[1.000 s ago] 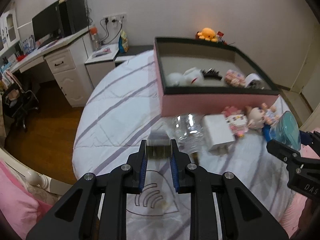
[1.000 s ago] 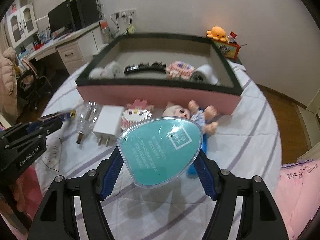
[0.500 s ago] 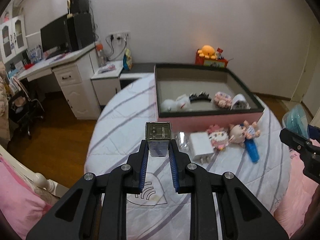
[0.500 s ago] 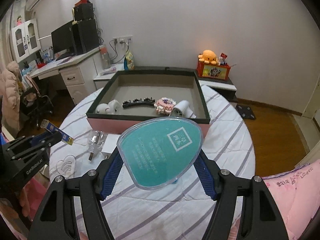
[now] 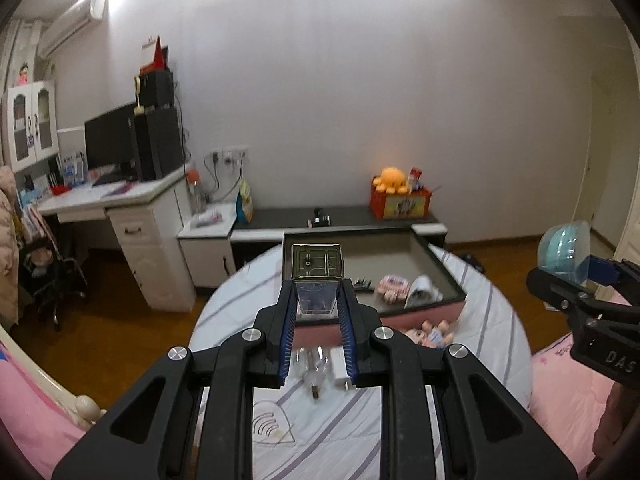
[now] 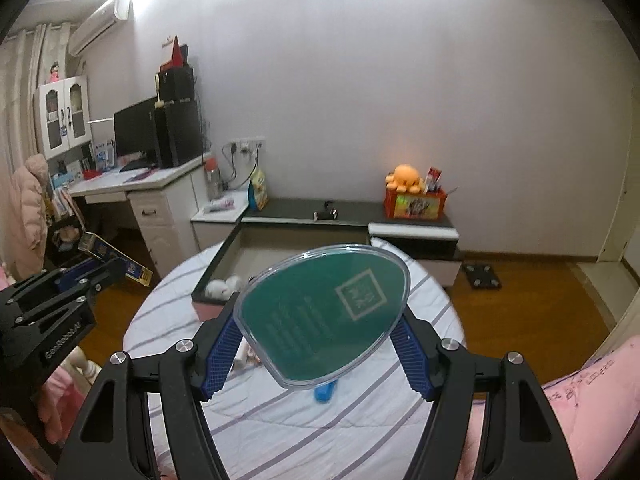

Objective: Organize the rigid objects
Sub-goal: 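Lift the toothpaste box and teal case and carry both over the pink box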

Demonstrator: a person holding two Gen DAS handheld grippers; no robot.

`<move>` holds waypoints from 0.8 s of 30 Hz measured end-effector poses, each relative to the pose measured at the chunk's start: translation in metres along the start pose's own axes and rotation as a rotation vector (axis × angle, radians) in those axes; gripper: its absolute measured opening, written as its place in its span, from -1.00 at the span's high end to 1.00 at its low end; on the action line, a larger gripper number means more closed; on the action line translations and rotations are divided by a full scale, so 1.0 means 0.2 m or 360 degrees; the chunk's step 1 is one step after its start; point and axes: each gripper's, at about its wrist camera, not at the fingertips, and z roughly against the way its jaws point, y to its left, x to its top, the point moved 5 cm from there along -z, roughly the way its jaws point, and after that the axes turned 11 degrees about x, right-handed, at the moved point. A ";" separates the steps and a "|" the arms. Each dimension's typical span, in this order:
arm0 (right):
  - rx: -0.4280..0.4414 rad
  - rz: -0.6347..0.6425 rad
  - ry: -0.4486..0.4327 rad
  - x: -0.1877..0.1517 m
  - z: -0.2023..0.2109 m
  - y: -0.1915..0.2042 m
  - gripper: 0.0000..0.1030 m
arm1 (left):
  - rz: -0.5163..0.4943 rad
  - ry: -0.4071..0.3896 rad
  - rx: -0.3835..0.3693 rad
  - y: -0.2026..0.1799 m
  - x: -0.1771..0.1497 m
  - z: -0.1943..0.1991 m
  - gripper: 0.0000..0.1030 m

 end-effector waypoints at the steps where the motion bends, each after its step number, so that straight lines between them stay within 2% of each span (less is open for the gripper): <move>1: -0.0002 0.0005 -0.0012 0.01 0.01 0.01 -0.38 | 0.0006 -0.0012 0.0000 0.00 0.01 0.01 0.60; 8: 0.0015 0.0033 -0.0075 0.03 0.08 0.05 -0.38 | 0.0020 -0.0058 0.0030 0.01 0.04 0.09 0.60; 15: 0.0045 0.0031 -0.0106 0.03 0.12 0.04 -0.38 | 0.0012 -0.0044 0.0041 -0.01 0.03 0.09 0.60; 24: 0.0037 0.0014 -0.0099 0.03 0.11 -0.02 -0.38 | -0.0004 -0.0032 -0.0005 -0.06 0.05 0.04 0.60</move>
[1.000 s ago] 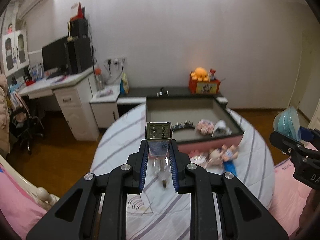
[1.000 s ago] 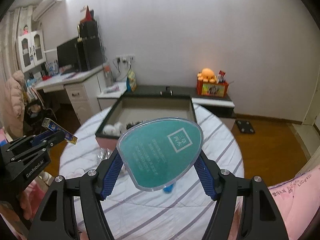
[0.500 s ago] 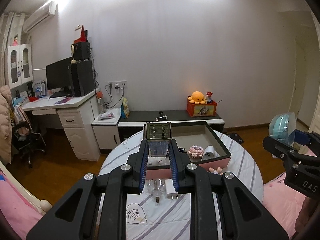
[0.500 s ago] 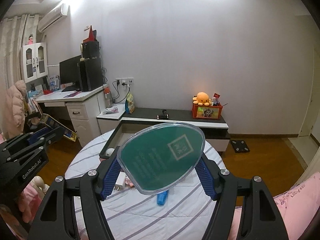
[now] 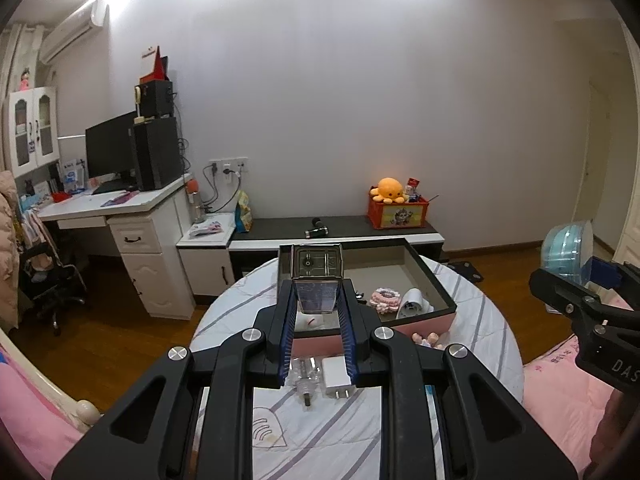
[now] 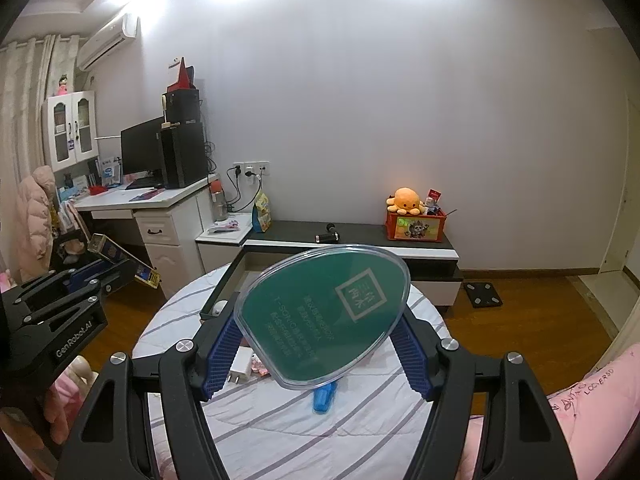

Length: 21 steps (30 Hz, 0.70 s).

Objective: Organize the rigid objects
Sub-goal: 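Lift the toothpaste box and teal case and carry both over the pink box, then lower both items into the box and open both grippers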

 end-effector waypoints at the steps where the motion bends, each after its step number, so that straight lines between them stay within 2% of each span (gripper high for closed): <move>1: 0.0002 0.0001 -0.0001 0.00 -0.01 -0.01 -0.38 | -0.0009 -0.0003 0.0003 0.00 0.00 -0.01 0.60; 6: 0.0005 0.0020 -0.0002 0.06 -0.12 -0.04 -0.38 | -0.0038 0.0010 -0.0012 -0.04 0.06 -0.14 0.60; 10: 0.0010 0.0038 0.0037 0.12 -0.32 -0.07 -0.38 | -0.0072 0.0053 -0.0020 -0.08 0.11 -0.35 0.60; 14: 0.0036 0.0050 0.0128 0.17 -0.59 -0.11 -0.38 | -0.0132 0.0218 -0.0016 -0.13 0.14 -0.68 0.60; 21: 0.0059 0.0028 0.0418 0.11 -1.09 -0.26 -0.38 | -0.0267 0.0483 -0.0002 -0.23 0.09 -1.18 0.60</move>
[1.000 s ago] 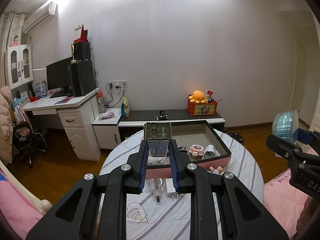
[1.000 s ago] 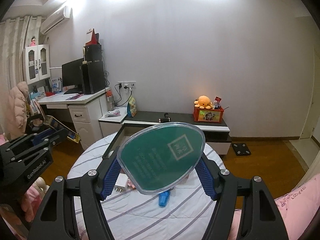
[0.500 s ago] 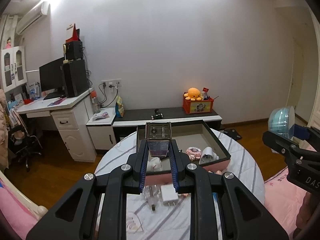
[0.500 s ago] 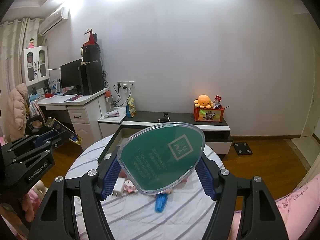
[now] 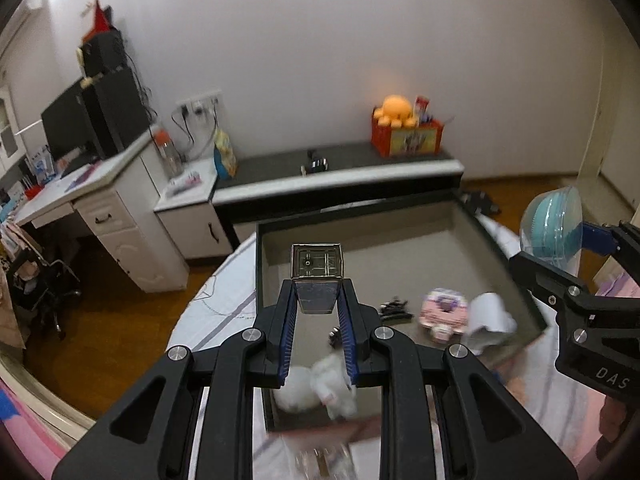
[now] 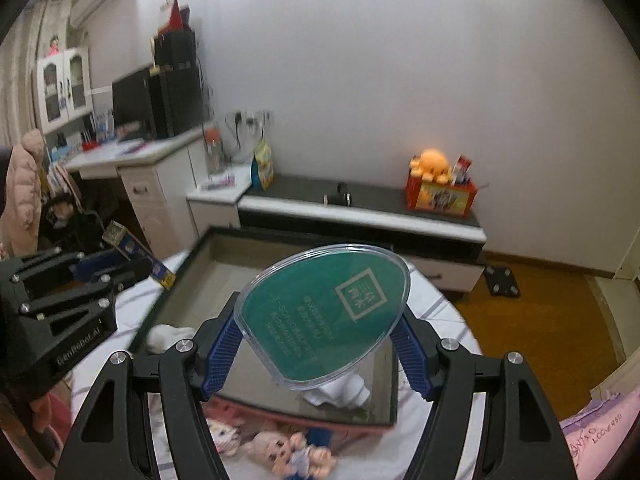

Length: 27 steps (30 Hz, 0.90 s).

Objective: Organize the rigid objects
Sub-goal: 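Lower both items into the box and open both grippers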

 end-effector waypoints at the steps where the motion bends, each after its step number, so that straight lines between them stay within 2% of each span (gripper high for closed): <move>1: -0.0007 0.0000 0.0037 -0.01 -0.06 -0.02 -0.38 | -0.0019 0.0033 -0.0005 -0.01 0.01 -0.06 0.60; 6: -0.0054 -0.0013 0.0172 -0.02 -0.28 -0.11 -0.38 | -0.0102 0.0161 -0.0001 -0.09 0.01 -0.29 0.60; 9: -0.0011 -0.0060 0.0226 -0.03 -0.36 -0.15 -0.38 | -0.0097 0.0228 -0.0031 -0.10 -0.01 -0.37 0.58; 10: -0.0002 -0.0069 0.0249 -0.04 -0.37 -0.16 -0.40 | -0.0080 0.0247 -0.0047 -0.09 -0.01 -0.38 0.38; 11: -0.0012 -0.0066 0.0265 -0.04 -0.38 -0.17 -0.51 | -0.0055 0.0283 -0.0067 -0.08 -0.01 -0.40 -0.19; 12: -0.0042 -0.0048 0.0264 -0.05 -0.39 -0.17 -0.59 | -0.0024 0.0310 -0.0086 -0.07 -0.02 -0.41 -0.51; 13: -0.0079 -0.0020 0.0247 -0.03 -0.38 -0.17 -0.60 | 0.0008 0.0282 -0.0094 -0.05 -0.01 -0.40 -0.85; 15: -0.0106 0.0003 0.0247 -0.03 -0.38 -0.18 -0.60 | 0.0020 0.0205 -0.0020 -0.03 -0.01 -0.37 -0.85; 17: -0.0085 -0.0022 0.0250 -0.02 -0.38 -0.20 -0.60 | -0.0009 0.0185 0.0043 -0.03 -0.02 -0.36 -0.85; 27: -0.0111 -0.0034 0.0273 -0.02 -0.36 -0.21 -0.60 | 0.0006 0.0199 0.0033 0.00 -0.03 -0.35 -0.85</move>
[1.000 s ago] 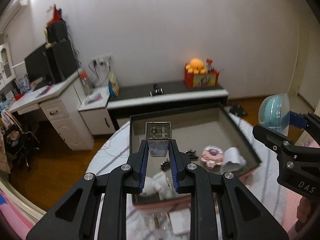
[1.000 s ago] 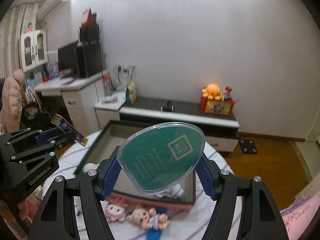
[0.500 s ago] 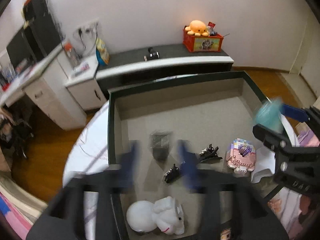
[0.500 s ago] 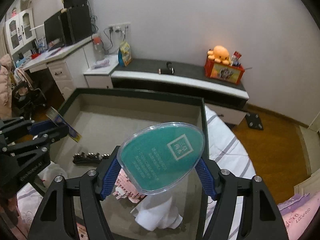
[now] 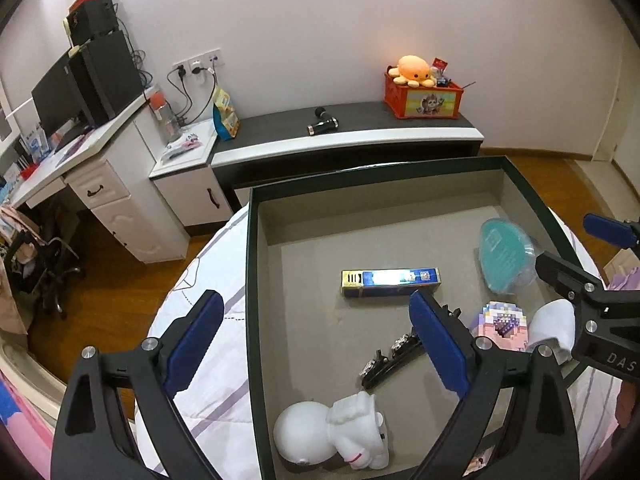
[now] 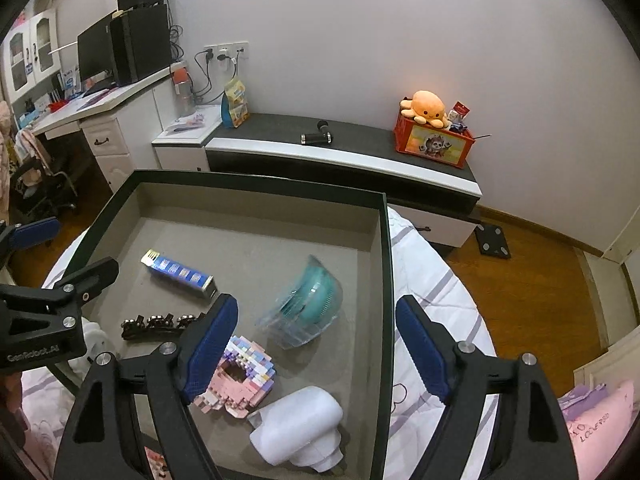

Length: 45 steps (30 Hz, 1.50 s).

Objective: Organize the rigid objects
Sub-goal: 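Lower both items into the box and open both grippers, then withdraw both grippers from the box back over the table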

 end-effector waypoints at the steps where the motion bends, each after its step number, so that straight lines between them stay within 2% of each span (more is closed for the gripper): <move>1: -0.0003 0.0010 -0.0004 0.00 0.01 0.01 -0.60 | 0.0005 -0.0006 -0.0003 0.01 0.00 0.02 -0.85; 7: 0.0021 0.0002 -0.0062 -0.01 0.14 0.05 -0.60 | 0.0046 -0.0067 0.0021 0.04 -0.04 0.14 -0.85; 11: 0.0047 -0.0036 -0.0121 -0.05 0.28 0.09 -0.60 | 0.0083 -0.0134 0.0005 0.07 -0.09 0.30 -0.85; 17: 0.0058 -0.0041 -0.0223 -0.17 0.55 0.17 -0.60 | 0.0122 -0.0244 0.0056 0.11 -0.22 0.57 -0.85; 23: -0.0063 -0.0032 -0.0355 -0.33 0.87 0.25 -0.60 | 0.0203 -0.0402 0.0150 0.14 -0.37 0.90 -0.87; 27: -0.0111 -0.0036 -0.0460 -0.44 1.11 0.30 -0.61 | 0.0230 -0.0510 0.0139 0.16 -0.47 1.12 -0.93; 29: -0.0120 -0.0019 -0.0501 -0.48 1.19 0.32 -0.67 | 0.0248 -0.0565 0.0158 0.18 -0.51 1.22 -1.00; 32: -0.0166 0.0028 -0.0578 -0.55 1.32 0.37 -0.77 | 0.0261 -0.0627 0.0153 0.20 -0.58 1.35 -0.99; 36: -0.0165 0.0052 -0.0672 -0.62 1.46 0.44 -0.80 | 0.0272 -0.0680 0.0122 0.22 -0.67 1.47 -1.00; 37: -0.0169 0.0063 -0.0691 -0.64 1.49 0.45 -0.85 | 0.0274 -0.0693 0.0121 0.22 -0.68 1.50 -1.00; 38: -0.0178 0.0076 -0.0711 -0.65 1.51 0.47 -1.00 | 0.0278 -0.0709 0.0122 0.23 -0.70 1.53 -1.00; 42: -0.0248 0.0087 -0.0804 -0.70 1.59 0.50 -1.00 | 0.0295 -0.0771 0.0132 0.24 -0.76 1.61 -1.00; 45: -0.0236 0.0080 -0.0855 -0.74 1.66 0.52 -1.00 | 0.0299 -0.0812 0.0130 0.24 -0.78 1.66 -1.00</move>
